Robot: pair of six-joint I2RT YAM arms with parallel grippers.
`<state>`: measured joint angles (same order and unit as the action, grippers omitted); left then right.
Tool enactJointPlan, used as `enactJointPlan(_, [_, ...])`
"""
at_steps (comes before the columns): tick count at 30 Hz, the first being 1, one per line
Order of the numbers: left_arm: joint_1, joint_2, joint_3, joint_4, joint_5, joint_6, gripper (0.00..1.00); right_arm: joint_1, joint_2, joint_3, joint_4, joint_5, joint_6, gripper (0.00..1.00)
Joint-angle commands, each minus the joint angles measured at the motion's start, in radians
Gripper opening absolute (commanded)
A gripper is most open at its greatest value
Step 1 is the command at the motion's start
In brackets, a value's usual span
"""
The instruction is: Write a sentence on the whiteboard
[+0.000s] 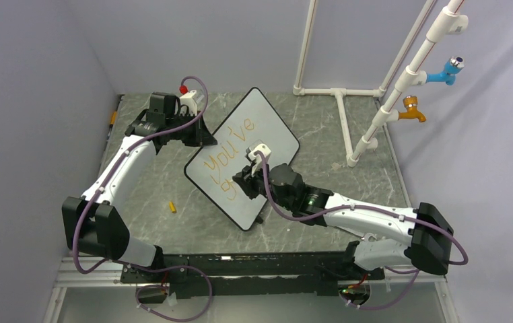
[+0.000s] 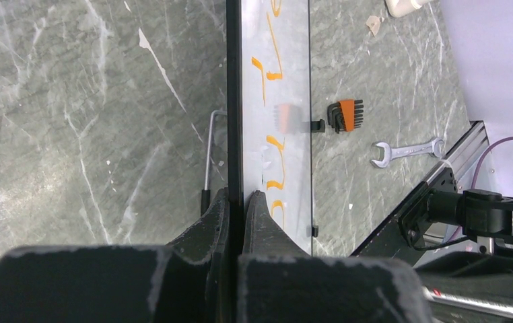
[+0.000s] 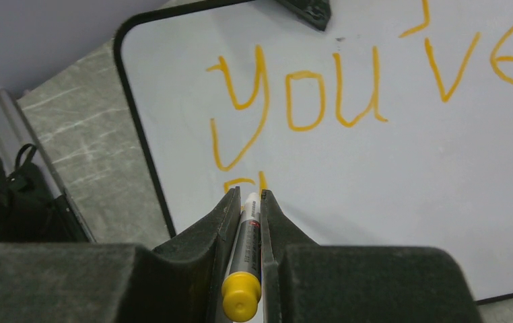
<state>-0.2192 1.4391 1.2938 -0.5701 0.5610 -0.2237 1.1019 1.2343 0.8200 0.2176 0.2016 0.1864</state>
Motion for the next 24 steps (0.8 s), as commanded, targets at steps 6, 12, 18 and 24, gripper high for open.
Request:
enactJointPlan(6, [0.011, -0.023, -0.005, 0.018, -0.188, 0.122, 0.0, -0.06, 0.027, 0.011, 0.08, -0.006, 0.002, 0.0])
enactJointPlan(12, [0.011, -0.025, -0.005, 0.018, -0.188, 0.123, 0.0, -0.09, 0.047, 0.008, 0.1, -0.04, 0.008, 0.0])
enactJointPlan(18, [0.011, -0.023, -0.004, 0.016, -0.188, 0.121, 0.0, -0.108, 0.061, 0.011, 0.113, -0.061, 0.01, 0.0])
enactJointPlan(24, [0.011, -0.023, -0.005, 0.018, -0.186, 0.12, 0.0, -0.114, 0.075, 0.007, 0.127, -0.085, 0.016, 0.0])
